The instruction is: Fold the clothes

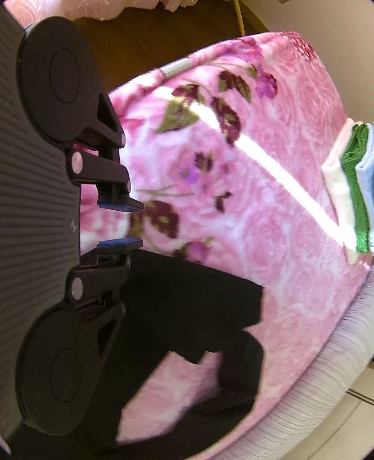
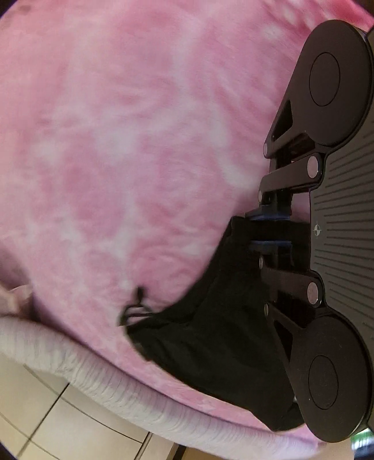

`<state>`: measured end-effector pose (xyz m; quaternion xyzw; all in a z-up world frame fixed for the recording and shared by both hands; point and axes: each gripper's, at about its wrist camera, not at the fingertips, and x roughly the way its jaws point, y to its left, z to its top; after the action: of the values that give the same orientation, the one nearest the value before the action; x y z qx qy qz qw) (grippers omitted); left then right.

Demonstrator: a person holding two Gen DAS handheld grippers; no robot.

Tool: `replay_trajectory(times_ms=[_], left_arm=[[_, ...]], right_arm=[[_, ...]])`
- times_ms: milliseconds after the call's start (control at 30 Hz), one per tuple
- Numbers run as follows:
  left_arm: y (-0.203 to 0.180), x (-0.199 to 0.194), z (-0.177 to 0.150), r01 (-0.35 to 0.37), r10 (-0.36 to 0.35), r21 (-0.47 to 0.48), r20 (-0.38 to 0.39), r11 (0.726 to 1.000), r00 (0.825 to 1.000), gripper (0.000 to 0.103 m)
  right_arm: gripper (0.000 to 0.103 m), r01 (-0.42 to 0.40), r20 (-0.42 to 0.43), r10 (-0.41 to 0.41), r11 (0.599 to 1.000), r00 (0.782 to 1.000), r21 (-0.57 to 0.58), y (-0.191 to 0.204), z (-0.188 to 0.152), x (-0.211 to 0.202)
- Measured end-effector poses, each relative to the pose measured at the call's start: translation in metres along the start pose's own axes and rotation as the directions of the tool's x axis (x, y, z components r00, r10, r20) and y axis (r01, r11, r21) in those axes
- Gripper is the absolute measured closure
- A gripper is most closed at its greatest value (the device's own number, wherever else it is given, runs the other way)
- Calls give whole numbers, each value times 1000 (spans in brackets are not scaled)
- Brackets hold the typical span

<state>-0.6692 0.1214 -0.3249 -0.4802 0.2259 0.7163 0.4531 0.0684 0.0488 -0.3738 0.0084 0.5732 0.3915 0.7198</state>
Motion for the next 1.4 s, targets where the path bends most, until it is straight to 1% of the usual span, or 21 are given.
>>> replay_trajectory(times_ms=[133,233,367,467,533,633,733,767,867,900,933,1067,1100,1133,1167,1200,1267,1300,1333,1367,1400], left_arm=[[-4,16,14,47,-47,-10,6,999,999,81],[-10,38,17,103,-104,-89,-7,991,995,79],[-16,68,19,177,-185,-210,-17,961,983,76],[-22,86,23,225,-238,-282,-11,933,971,78],[-27,86,31,244,-251,-279,9,929,968,103],[-40,83,44,280,-280,-242,37,929,959,103],[-78,68,65,347,-344,-73,48,935,938,103],[-86,64,68,352,-350,-38,44,935,936,103],[-92,53,69,328,-328,-10,26,945,944,89],[-84,51,66,311,-310,-38,27,950,950,75],[-76,49,62,294,-293,-67,26,954,956,66],[-47,71,51,194,-204,-170,-48,966,978,66],[-44,80,51,182,-198,-190,-69,965,978,69],[-43,90,51,181,-202,-207,-83,961,976,78],[-46,97,51,181,-204,-214,-92,960,975,92],[-53,99,53,178,-199,-201,-88,963,976,102],[-76,94,56,177,-185,-119,-57,977,981,102],[-97,87,55,178,-178,-10,-34,984,983,102],[-119,79,51,174,-173,115,-19,978,985,100],[-142,72,45,184,-184,245,-21,952,983,96],[-161,65,38,211,-211,349,-39,913,977,81]], right_arm=[[92,81,82,-81,997,993,-5,-10,25,-19],[92,193,122,-196,981,973,34,-27,34,-20],[92,274,96,-287,953,953,127,-45,30,-10],[91,295,104,-304,951,947,97,-39,24,-8],[91,308,101,-314,949,944,71,-35,24,-10],[91,304,91,-309,951,947,65,-38,27,-10],[91,312,84,-316,949,945,52,-35,26,-11],[91,318,82,-321,947,943,51,-34,25,-10],[90,319,78,-326,944,942,86,-35,22,-8],[90,317,77,-324,944,943,97,-36,22,-8],[90,314,75,-322,943,944,107,-37,21,-8],[87,303,73,-314,944,947,127,-42,19,-8],[87,304,75,-314,944,946,127,-42,18,-8],[87,304,76,-315,944,946,126,-42,17,-8],[87,305,77,-315,944,946,127,-42,17,-8],[87,307,76,-317,944,945,124,-41,17,-7],[87,313,75,-322,943,944,114,-40,17,-7],[87,316,75,-325,942,943,111,-40,17,-6],[87,319,75,-328,942,942,108,-39,17,-5],[87,322,74,-330,941,941,105,-39,17,-5],[87,325,74,-333,940,940,102,-38,17,-4]])
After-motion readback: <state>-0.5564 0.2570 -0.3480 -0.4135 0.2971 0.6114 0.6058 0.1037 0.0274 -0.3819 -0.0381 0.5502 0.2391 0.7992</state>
